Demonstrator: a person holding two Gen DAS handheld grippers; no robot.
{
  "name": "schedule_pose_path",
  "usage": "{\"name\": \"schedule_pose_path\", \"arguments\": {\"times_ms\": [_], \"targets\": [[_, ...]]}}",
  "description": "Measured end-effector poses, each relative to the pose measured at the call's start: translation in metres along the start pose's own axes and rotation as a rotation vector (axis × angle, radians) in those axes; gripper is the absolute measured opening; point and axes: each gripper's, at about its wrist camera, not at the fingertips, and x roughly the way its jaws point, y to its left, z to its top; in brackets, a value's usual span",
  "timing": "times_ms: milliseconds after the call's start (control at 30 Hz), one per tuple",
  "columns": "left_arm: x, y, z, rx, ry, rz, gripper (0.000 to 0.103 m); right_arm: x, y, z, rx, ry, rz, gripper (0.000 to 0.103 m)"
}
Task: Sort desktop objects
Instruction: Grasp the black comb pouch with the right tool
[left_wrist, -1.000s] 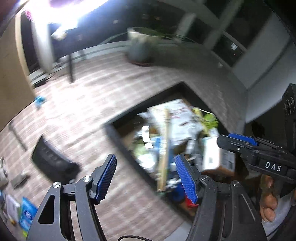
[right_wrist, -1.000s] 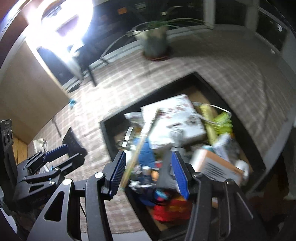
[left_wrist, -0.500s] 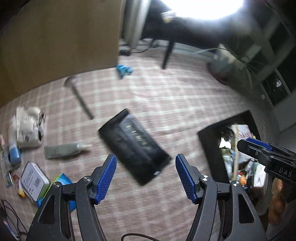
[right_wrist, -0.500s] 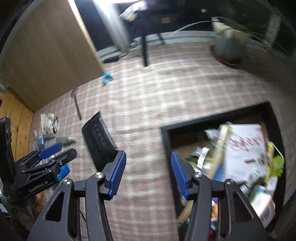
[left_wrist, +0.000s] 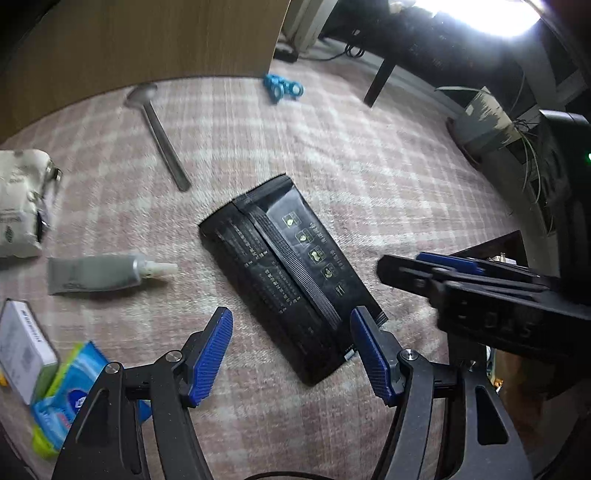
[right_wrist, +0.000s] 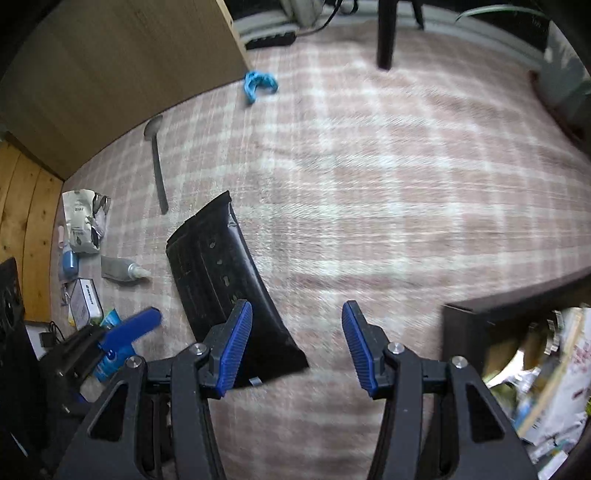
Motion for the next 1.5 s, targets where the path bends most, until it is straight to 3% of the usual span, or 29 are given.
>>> {"name": "schedule_pose_path", "arguments": {"times_ms": [367, 500, 733, 1033, 1500], "targets": [[0.022, -0.001, 0.002, -0.005, 0.01, -0.034, 0.064, 0.024, 0.019, 0.006, -0.045, 0.043, 0.026, 0.05], [0.022, -0.003, 0.004, 0.007, 0.002, -0.062, 0.064, 0.026, 0.028, 0.003, -0.064, 0.052, 0.064, 0.04], [0.021, -0.008, 0.004, 0.03, -0.022, -0.053, 0.064, 0.024, 0.03, -0.006, -0.036, 0.052, 0.084, 0.04], [0.007, -0.019, -0.002, 0.078, -0.04, -0.071, 0.063, 0.002, 0.022, -0.021, -0.001, 0.003, 0.1, 0.04], [-0.019, -0.067, -0.011, 0.199, -0.079, -0.094, 0.063, -0.04, 0.001, -0.04, 0.049, -0.088, 0.108, 0.039]]}}
